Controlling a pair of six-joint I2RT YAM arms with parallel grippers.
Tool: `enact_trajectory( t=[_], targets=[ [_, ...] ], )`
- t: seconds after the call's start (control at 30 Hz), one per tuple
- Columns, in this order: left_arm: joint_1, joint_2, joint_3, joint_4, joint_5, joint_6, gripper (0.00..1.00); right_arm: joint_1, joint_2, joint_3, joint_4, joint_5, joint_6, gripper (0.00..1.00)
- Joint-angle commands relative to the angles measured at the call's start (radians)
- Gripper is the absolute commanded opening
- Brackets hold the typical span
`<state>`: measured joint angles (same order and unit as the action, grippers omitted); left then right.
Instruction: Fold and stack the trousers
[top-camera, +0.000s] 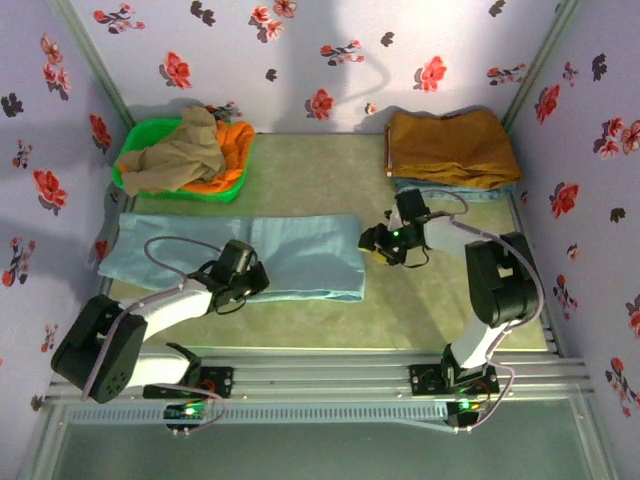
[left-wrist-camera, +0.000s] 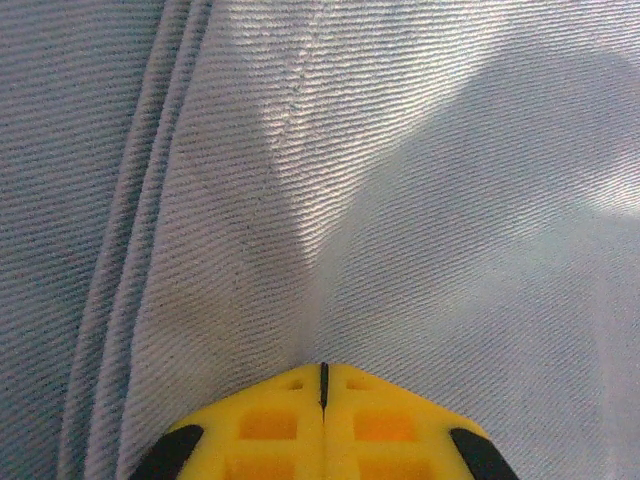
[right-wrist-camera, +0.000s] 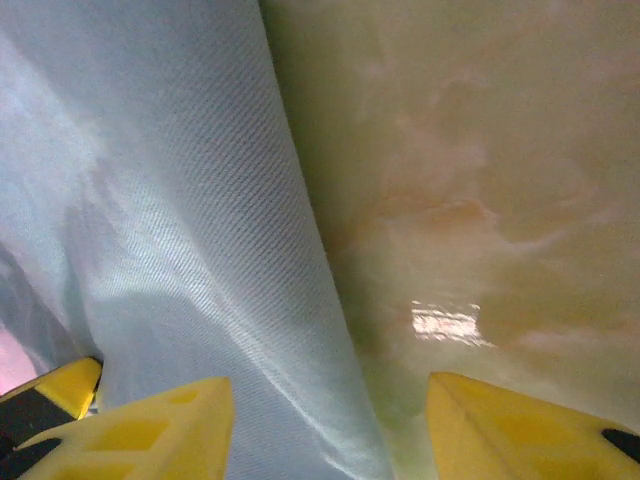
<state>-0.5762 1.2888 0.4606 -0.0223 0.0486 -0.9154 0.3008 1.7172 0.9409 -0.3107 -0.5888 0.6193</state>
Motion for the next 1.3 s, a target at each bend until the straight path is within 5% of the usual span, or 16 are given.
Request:
enact_trajectory(
  t=[0.0, 0.13, 0.4, 0.53, 0.6, 0.77, 0.83, 1.07, 1.27],
  targets=[
    [-0.01, -0.008, -0.014, -0.082, -0.016, -0.02, 0.0, 0.019, 0.063, -0.002, 0.061, -0.089, -0.023, 0.51],
    [-0.01, -0.037, -0.006, -0.11, -0.004, -0.031, 0.0, 0.05, 0.096, -0.015, 0.059, -0.088, -0.026, 0.47],
    [-0.008, -0.14, 0.063, -0.224, -0.007, -0.001, 0.0, 0.085, 0.08, -0.037, 0.098, -0.13, -0.003, 0.14],
    [0.016, -0.186, 0.11, -0.296, -0.005, 0.012, 0.0, 0.06, 0.028, -0.037, 0.007, -0.027, -0.004, 0.0],
    [0.048, -0.221, 0.15, -0.365, -0.011, 0.028, 0.03, 0.022, -0.024, -0.032, -0.089, 0.058, -0.014, 0.0],
    [0.195, -0.289, 0.248, -0.514, -0.043, 0.037, 0.4, -0.058, -0.147, 0.084, -0.467, 0.432, -0.097, 0.0],
    [0.256, -0.271, 0.274, -0.523, -0.041, 0.031, 0.46, -0.075, -0.162, 0.142, -0.558, 0.528, -0.135, 0.0],
    [0.369, -0.157, 0.328, -0.541, -0.083, 0.051, 0.55, -0.219, -0.123, 0.311, -0.701, 0.736, -0.267, 0.0],
    [0.437, -0.08, 0.277, -0.504, -0.087, 0.065, 0.57, -0.316, -0.038, 0.538, -0.787, 0.771, -0.315, 0.0]
  ],
)
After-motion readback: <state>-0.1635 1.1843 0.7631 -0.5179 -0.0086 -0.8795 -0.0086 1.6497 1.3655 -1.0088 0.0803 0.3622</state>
